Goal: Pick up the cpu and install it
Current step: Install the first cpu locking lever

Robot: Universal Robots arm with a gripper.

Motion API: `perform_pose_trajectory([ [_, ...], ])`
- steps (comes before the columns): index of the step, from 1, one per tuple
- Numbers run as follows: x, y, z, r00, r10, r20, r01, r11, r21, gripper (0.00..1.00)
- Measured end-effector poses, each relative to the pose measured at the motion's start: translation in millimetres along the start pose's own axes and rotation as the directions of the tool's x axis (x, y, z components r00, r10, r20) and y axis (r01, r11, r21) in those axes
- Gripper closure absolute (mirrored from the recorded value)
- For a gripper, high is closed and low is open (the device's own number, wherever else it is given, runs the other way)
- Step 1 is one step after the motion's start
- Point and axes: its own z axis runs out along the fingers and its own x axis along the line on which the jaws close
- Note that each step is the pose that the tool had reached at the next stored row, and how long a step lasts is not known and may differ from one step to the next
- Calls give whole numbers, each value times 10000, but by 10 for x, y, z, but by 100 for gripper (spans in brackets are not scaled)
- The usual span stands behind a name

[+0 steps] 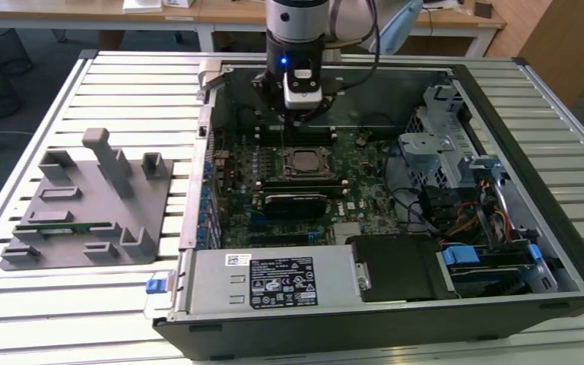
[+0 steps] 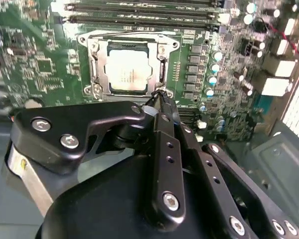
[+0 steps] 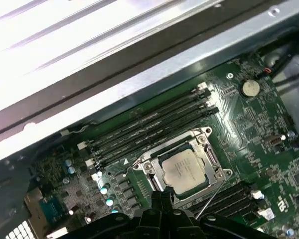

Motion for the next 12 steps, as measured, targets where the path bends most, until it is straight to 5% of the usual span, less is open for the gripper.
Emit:
perform_pose_trajectory([
  [6, 0, 0, 8, 9940, -1094, -14, 1094, 9940, -6, 89],
  [12, 0, 0, 15, 9761, -2173, -27, 2173, 9761, -14, 89],
])
